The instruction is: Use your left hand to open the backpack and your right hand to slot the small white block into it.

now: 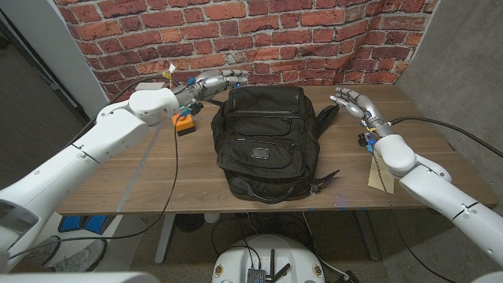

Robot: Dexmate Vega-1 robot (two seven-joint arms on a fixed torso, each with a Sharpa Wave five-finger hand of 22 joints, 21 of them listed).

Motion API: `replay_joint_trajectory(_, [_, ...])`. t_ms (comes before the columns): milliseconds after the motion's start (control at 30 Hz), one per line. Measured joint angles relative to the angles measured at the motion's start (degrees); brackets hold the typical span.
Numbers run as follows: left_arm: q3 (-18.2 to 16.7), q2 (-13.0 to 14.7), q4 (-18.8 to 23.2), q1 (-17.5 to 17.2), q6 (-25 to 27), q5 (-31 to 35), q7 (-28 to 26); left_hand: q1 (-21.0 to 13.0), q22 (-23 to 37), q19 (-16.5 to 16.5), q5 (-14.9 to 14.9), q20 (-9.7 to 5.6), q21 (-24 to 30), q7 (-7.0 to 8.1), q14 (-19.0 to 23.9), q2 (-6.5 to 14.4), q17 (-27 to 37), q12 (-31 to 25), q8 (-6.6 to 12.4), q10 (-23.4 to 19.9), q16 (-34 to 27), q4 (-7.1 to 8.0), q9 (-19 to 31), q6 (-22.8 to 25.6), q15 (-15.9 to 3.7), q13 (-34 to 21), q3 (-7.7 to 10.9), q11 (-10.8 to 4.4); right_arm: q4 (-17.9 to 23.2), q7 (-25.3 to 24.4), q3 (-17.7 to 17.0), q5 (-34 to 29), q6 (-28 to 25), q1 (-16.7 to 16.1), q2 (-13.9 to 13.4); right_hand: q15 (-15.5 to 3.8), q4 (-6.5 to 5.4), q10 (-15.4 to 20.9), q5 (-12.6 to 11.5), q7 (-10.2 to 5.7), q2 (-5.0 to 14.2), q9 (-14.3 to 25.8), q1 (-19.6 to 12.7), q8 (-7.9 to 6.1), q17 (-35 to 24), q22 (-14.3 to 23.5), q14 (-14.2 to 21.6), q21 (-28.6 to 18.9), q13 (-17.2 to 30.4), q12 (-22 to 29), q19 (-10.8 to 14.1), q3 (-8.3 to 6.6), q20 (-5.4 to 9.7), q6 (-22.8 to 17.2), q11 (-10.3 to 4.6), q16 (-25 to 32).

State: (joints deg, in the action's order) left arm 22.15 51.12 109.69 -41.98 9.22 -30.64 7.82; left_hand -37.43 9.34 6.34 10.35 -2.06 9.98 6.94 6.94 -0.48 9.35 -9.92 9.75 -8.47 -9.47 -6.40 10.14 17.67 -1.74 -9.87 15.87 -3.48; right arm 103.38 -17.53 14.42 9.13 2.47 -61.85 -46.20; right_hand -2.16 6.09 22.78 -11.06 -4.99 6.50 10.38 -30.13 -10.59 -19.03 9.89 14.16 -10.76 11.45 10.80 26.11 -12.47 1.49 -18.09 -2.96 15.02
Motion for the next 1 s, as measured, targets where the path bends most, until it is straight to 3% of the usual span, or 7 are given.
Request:
replay_joint_trajectory(567, [-1.3,-5.9,-2.6,-5.0,-9.1,6.6,-11.8,0.9,0.0,0.5,0.0,0.02,0.2,0.15,0.2,0.9,0.0,-0.7,0.22,-0.5,-0.3,-0.09,0.0,0.2,-0.22,0.0,-0.22,-1.06,-0.5,1.4,-0.1,5.6,1.1,0.1,1.2,0.29,-0.92,-2.8,0.3,1.56,0.23,0.0,3.2,0.22,0.0,-0.3,-3.2,0.4,-0.3,-0.4,-2.6,0.93,-0.15,2.2,0.71,-1.5])
replay_joint_trajectory(1000, [-2.6,-9.6,-7.2,-8.1,-15.8,8.7,-16.2,1.2,0.1,0.4,0.0,0.01,0.2,0.16,0.2,1.7,0.0,-0.7,0.22,-0.4,-0.3,-0.26,0.0,-0.5,-0.22,0.0,-0.05,-1.05,0.4,0.4,-0.2,8.3,1.0,-0.2,3.2,0.31,-1.34,-3.8,0.5,2.06,0.61,0.0,4.4,0.22,0.2,-0.3,-3.8,0.4,-0.5,-0.4,-3.5,0.9,0.17,2.9,0.94,-1.5])
